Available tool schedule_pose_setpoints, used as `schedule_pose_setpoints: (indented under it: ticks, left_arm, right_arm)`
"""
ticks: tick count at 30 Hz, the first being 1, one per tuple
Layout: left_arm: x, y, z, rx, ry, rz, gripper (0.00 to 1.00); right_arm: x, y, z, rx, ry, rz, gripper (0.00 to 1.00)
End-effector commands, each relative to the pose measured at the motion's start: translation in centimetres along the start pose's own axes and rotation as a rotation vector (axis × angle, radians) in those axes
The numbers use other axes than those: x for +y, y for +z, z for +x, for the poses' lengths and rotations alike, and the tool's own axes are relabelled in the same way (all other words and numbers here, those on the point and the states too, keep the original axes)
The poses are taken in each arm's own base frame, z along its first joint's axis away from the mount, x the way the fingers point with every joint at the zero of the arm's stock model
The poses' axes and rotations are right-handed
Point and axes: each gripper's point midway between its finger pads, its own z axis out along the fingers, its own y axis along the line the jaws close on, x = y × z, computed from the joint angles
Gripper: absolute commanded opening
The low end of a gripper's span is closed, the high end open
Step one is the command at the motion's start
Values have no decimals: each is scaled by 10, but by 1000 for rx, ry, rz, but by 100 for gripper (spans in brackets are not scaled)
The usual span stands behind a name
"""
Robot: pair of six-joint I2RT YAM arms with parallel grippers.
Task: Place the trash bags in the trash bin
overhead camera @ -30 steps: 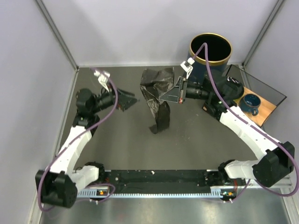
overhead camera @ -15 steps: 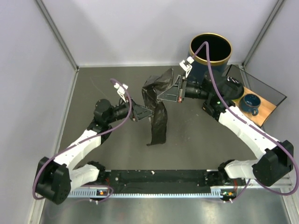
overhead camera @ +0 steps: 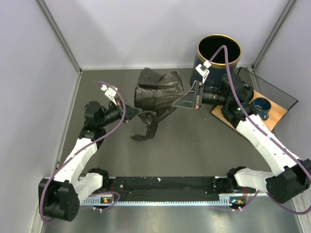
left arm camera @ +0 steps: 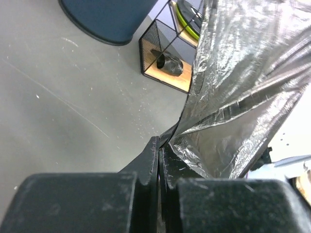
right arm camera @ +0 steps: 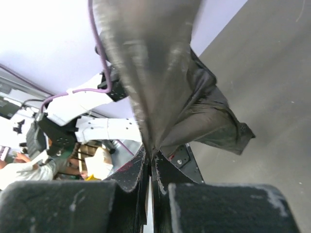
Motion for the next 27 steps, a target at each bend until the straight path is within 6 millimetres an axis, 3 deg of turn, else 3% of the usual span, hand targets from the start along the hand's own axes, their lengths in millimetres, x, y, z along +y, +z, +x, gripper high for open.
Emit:
schedule_pose_setpoints:
  ticks: [1,7,8,9,10,12,18,19,22,23,26,27]
  left_arm:
    - [-29,-15,-5,17,300,128,0]
    - [-61,-34,2,30,672,248,0]
    - [-66,-35,1,20,725,264,0]
    - [-74,-40,2,15,777,283,0]
    - [-77,-42,4,18,863,312,0]
    - [-91,-48,5,21,948,368,0]
    - [-107,-51,26,69,1066,456,0]
    - [-112,-51,38,88,1089,487,0]
    - [-116,-53,53,111,1128,518,0]
    - [-115,-53,56,120,1135,524,0]
    - [-110,-56,68,156,1142,526,0]
    - [-105,-57,73,173,1143,520,0]
  right_arm:
    - [5,-12,3,18,-174,11,0]
    - [-8,-12,3,71,-348,38,2]
    - [-2,-10,5,108,-356,-14,23]
    - [-2,-10,9,135,-334,-23,51]
    - [-2,-8,9,143,-311,-31,99]
    - [-5,-4,7,143,-308,-50,99]
    - [-26,22,15,175,-166,-92,99]
    - [-13,32,16,174,-152,-154,96]
    - [-3,42,12,171,-112,-199,82]
    - [-2,43,9,166,-100,-202,58]
    - [14,41,-2,143,-161,-227,0]
    - [28,37,-9,126,-215,-247,0]
